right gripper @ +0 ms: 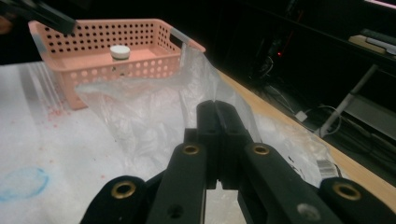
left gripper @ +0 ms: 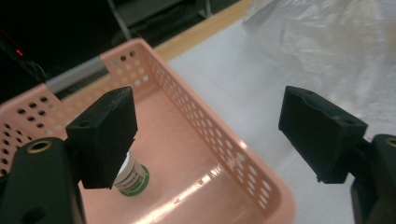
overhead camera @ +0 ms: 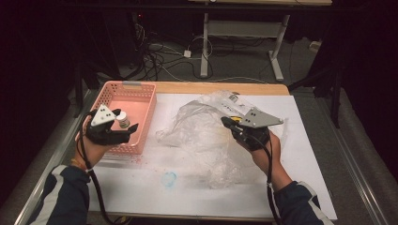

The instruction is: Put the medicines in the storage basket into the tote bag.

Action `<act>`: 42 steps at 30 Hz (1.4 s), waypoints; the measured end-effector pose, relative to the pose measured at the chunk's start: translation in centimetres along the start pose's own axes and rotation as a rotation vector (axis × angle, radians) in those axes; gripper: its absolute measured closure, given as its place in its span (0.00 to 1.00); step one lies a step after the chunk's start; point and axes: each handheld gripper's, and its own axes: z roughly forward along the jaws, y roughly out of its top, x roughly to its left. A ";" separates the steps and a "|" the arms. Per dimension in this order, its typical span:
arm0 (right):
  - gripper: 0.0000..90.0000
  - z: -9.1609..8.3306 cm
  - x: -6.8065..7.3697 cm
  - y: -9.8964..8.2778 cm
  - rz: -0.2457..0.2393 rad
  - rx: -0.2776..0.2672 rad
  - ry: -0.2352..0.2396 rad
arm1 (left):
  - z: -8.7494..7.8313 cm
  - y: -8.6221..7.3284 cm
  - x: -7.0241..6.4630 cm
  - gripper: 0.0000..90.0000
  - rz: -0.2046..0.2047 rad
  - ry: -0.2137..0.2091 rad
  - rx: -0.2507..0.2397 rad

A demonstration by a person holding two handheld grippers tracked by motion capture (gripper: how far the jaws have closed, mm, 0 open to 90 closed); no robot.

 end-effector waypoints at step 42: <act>1.00 -0.1 0.0 -1.7 0.007 0.025 0.050 | 10.1 -1.0 7.5 0.53 -0.073 0.006 0.527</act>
